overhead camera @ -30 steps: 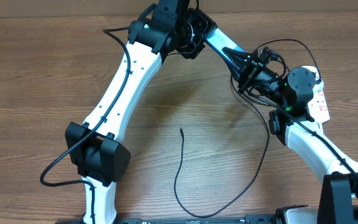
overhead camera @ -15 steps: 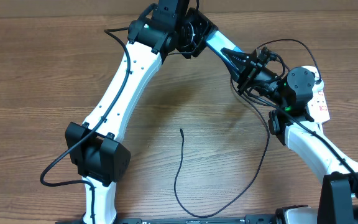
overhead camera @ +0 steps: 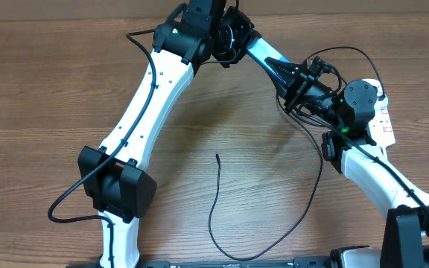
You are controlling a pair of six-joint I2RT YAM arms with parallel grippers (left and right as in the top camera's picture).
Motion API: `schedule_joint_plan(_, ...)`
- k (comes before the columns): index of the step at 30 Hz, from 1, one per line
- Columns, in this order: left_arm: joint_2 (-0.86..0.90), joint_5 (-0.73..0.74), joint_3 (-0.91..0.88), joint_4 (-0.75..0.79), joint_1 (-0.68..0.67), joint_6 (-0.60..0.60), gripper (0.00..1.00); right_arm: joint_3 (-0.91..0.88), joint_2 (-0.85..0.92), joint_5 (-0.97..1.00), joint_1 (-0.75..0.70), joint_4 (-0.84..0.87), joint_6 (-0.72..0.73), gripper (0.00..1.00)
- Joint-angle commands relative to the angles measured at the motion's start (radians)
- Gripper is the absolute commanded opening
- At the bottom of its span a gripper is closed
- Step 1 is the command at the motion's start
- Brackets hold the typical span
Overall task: Plug charger to phone and switch on socket
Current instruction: 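Regrasp the phone's end with the left gripper from above, then open the right gripper and withdraw it from the phone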
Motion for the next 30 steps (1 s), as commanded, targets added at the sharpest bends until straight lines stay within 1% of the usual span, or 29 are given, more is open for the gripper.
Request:
schedule_joint_plan(1,0.008,-0.001,0.01,-0.035,-0.008,-0.028,0.04,0.018,-0.01,-0.002,0.004,0.031,0.138,0.14)
schedule_joint_plan(5,0.008,-0.001,0.01,-0.036,-0.008,-0.028,0.04,0.018,-0.01,-0.002,0.004,0.031,0.138,0.37)
schedule_joint_plan(7,0.008,-0.001,0.01,-0.035,-0.008,-0.028,0.04,0.018,-0.01,-0.002,0.004,0.031,0.138,0.4)
schedule_joint_plan(14,0.008,-0.026,0.01,-0.036,-0.007,-0.028,0.04,0.018,-0.01,-0.002,0.004,0.031,0.138,0.44)
schedule_joint_plan(16,0.008,-0.026,0.01,-0.035,-0.003,-0.028,0.04,0.018,-0.01,-0.002,0.004,0.031,0.138,0.5)
schedule_joint_plan(17,0.008,-0.024,0.01,-0.035,0.0,-0.028,0.04,0.018,-0.01,-0.002,0.004,0.031,0.138,0.55)
schedule_joint_plan(19,0.008,-0.022,0.01,-0.035,0.01,-0.015,0.04,0.018,-0.01,-0.002,0.004,0.031,0.133,0.7)
schedule_joint_plan(21,0.008,-0.018,0.01,-0.035,0.027,0.011,0.04,0.018,-0.01,-0.003,0.003,0.031,0.116,0.82)
schedule_joint_plan(23,0.008,0.01,0.01,-0.035,0.054,0.034,0.04,0.017,-0.01,-0.006,0.003,0.031,0.115,0.96)
schedule_joint_plan(24,0.008,0.036,0.01,-0.036,0.07,0.036,0.04,0.017,-0.01,-0.007,0.003,0.031,0.114,1.0)
schedule_joint_plan(25,0.008,0.047,0.01,-0.036,0.079,0.039,0.04,0.017,-0.01,-0.009,0.003,0.031,0.111,1.0)
schedule_joint_plan(27,0.008,0.097,0.01,-0.037,0.116,0.051,0.04,0.017,-0.01,-0.019,0.003,0.031,0.058,1.0)
schedule_joint_plan(30,0.008,0.172,0.01,-0.037,0.174,0.114,0.04,0.017,-0.01,-0.037,0.003,0.031,-0.026,1.0)
